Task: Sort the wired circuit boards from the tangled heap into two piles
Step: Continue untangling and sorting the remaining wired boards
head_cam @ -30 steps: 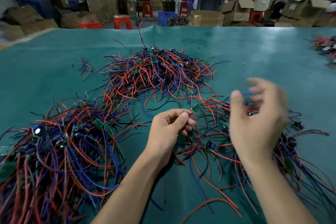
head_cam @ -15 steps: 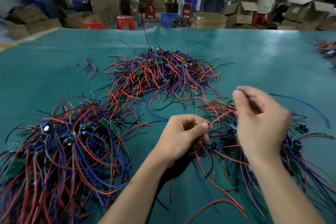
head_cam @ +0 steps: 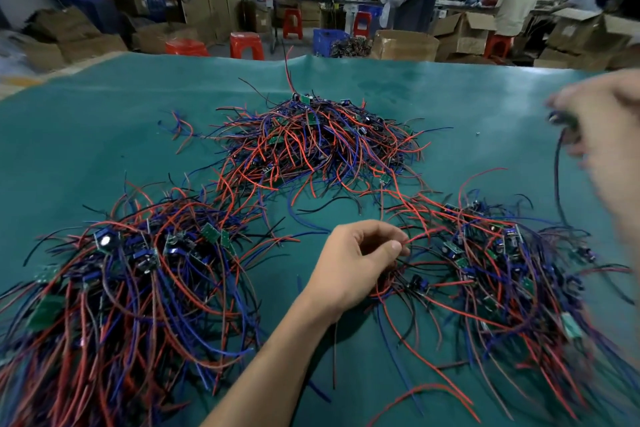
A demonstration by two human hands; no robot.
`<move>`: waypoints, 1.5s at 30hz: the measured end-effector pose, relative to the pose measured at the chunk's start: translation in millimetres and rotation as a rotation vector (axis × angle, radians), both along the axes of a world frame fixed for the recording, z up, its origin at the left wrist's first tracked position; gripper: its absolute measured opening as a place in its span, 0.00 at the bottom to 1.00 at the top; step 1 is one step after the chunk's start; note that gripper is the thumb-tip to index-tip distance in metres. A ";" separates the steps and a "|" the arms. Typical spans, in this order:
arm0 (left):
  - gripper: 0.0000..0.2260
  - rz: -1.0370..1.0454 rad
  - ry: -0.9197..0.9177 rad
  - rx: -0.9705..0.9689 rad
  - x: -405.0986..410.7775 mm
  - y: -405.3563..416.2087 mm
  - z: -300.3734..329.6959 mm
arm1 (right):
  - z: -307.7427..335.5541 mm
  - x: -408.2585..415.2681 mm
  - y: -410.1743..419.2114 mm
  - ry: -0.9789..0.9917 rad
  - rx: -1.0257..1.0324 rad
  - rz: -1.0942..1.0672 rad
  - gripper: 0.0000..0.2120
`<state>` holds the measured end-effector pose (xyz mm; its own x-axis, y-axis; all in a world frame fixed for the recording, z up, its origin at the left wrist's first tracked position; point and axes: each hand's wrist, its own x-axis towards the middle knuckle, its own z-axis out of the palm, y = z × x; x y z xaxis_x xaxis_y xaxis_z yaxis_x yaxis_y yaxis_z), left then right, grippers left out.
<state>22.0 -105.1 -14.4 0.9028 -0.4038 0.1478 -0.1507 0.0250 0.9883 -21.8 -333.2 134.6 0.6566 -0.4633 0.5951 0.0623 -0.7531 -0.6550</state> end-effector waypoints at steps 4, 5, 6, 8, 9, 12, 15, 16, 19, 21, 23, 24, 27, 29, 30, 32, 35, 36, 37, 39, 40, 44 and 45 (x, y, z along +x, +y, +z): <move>0.05 0.048 -0.024 0.035 0.2 -1.1 0.2 | 6.0 2.3 10.7 0.567 -0.399 -0.007 0.11; 0.05 0.059 -0.011 0.027 0.7 -1.7 0.0 | 5.0 7.1 18.5 0.656 -0.425 0.022 0.13; 0.05 0.079 -0.003 0.020 1.2 -2.1 -0.2 | 3.6 16.5 27.1 0.697 -0.447 0.070 0.12; 0.05 0.121 0.005 0.009 1.4 -2.4 -0.3 | -7.8 41.0 49.1 0.713 -0.505 0.225 0.07; 0.05 0.134 0.010 -0.002 1.7 -2.5 -0.2 | -16.4 56.2 61.1 0.720 -0.542 0.288 0.04; 0.05 0.165 0.033 -0.025 2.4 -2.4 -0.2 | -51.6 105.8 84.2 0.797 -0.536 0.319 0.09; 0.07 0.178 0.050 -0.027 3.4 -2.3 -0.5 | -82.5 136.1 83.7 0.879 -0.484 0.159 0.21; 0.07 0.178 0.047 -0.020 4.1 -2.2 -0.7 | -90.2 141.2 81.3 0.867 -0.469 0.115 0.22; 0.08 0.167 0.039 -0.014 4.4 -2.1 -0.4 | -103.0 148.4 70.0 0.738 -0.351 0.037 0.13; 0.08 0.162 0.043 -0.015 4.0 -1.6 -0.2 | -102.0 150.2 62.7 0.674 -0.235 0.035 0.07; 0.09 0.170 0.057 -0.022 3.6 -2.2 0.2 | -95.3 150.2 56.4 0.642 -0.170 0.032 0.02; 0.08 0.176 0.066 -0.026 4.0 -2.3 0.4 | -89.9 149.1 54.1 0.630 -0.142 0.028 0.03; 0.06 0.181 0.129 -0.116 4.0 -2.7 2.8 | -66.9 132.7 49.4 0.499 -0.047 0.021 0.05; 0.06 0.179 0.181 -0.208 3.5 -2.7 5.5 | -53.3 109.1 53.8 0.375 0.013 0.069 0.03; 0.06 0.178 0.203 -0.248 4.0 -2.5 7.1 | -49.3 93.3 59.5 0.325 0.007 0.106 0.04; 0.11 0.162 0.246 -0.317 4.7 -2.1 9.9 | -51.5 61.1 74.4 0.262 -0.090 0.186 0.04; 0.13 0.128 0.251 -0.343 5.2 -0.2 10.9 | -73.5 28.1 99.0 0.242 -0.325 0.259 0.02; 0.12 0.124 0.233 -0.338 5.1 0.4 10.4 | -82.5 23.2 104.5 0.250 -0.347 0.284 0.02; 0.11 0.122 0.224 -0.340 4.9 0.7 9.8 | -90.9 20.0 107.0 0.258 -0.326 0.305 0.01; 0.09 0.126 0.241 -0.342 5.4 1.1 8.8 | -104.1 15.4 106.1 0.245 -0.181 0.340 0.01; 0.10 0.124 0.250 -0.335 5.7 1.2 8.4 | -109.1 13.2 104.3 0.226 -0.094 0.353 0.03; 0.11 0.087 0.243 -0.274 4.4 -0.4 7.0 | -118.9 9.6 98.7 0.159 0.060 0.333 0.04; 0.10 0.069 0.242 -0.252 3.4 -0.5 7.9 | -120.4 10.4 97.7 0.165 0.076 0.323 0.05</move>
